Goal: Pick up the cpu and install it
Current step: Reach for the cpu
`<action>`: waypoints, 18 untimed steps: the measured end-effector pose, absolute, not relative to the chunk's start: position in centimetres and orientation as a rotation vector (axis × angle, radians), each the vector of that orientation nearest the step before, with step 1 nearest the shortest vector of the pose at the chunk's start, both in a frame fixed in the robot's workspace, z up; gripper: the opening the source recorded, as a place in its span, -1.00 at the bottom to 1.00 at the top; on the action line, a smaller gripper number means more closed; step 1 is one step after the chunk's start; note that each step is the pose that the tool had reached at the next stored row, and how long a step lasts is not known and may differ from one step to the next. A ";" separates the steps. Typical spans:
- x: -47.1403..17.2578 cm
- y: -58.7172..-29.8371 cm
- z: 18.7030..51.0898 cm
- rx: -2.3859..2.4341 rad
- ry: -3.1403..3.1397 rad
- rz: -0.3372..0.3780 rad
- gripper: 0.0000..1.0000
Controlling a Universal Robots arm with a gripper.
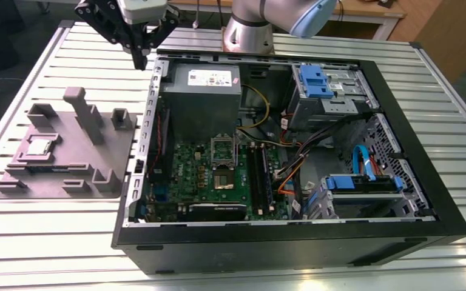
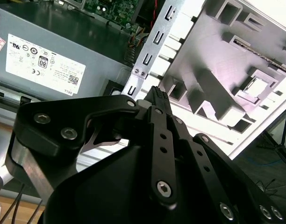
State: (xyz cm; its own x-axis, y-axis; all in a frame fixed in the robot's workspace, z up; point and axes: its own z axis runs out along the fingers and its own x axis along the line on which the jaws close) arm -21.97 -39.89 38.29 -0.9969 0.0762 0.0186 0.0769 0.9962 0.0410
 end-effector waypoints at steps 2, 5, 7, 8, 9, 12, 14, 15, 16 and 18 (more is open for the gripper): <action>-22.0 -39.9 38.3 -0.120 -3.122 -0.065 -0.80; -22.0 -39.9 38.3 -0.120 -3.122 -0.065 -0.80; -22.1 -39.9 38.3 -0.120 -3.122 -0.065 -0.80; -22.1 -39.9 38.3 -0.120 -3.122 -0.065 -0.80; -22.1 -39.9 38.3 -0.120 -3.122 -0.065 -0.80; -22.2 -39.9 38.3 -0.120 -3.122 -0.065 -0.80; -22.2 -39.9 38.3 -0.120 -3.122 -0.065 -0.80; -22.2 -39.9 38.3 -0.120 -3.122 -0.065 -0.80; -22.3 -39.9 38.3 -0.120 -3.122 -0.065 -0.80; -22.3 -39.9 38.3 -0.120 -3.122 -0.065 -0.80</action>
State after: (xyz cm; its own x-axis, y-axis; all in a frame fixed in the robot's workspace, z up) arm -22.30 -39.89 38.29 -0.9969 0.0762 0.0186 0.0769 0.9962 0.0411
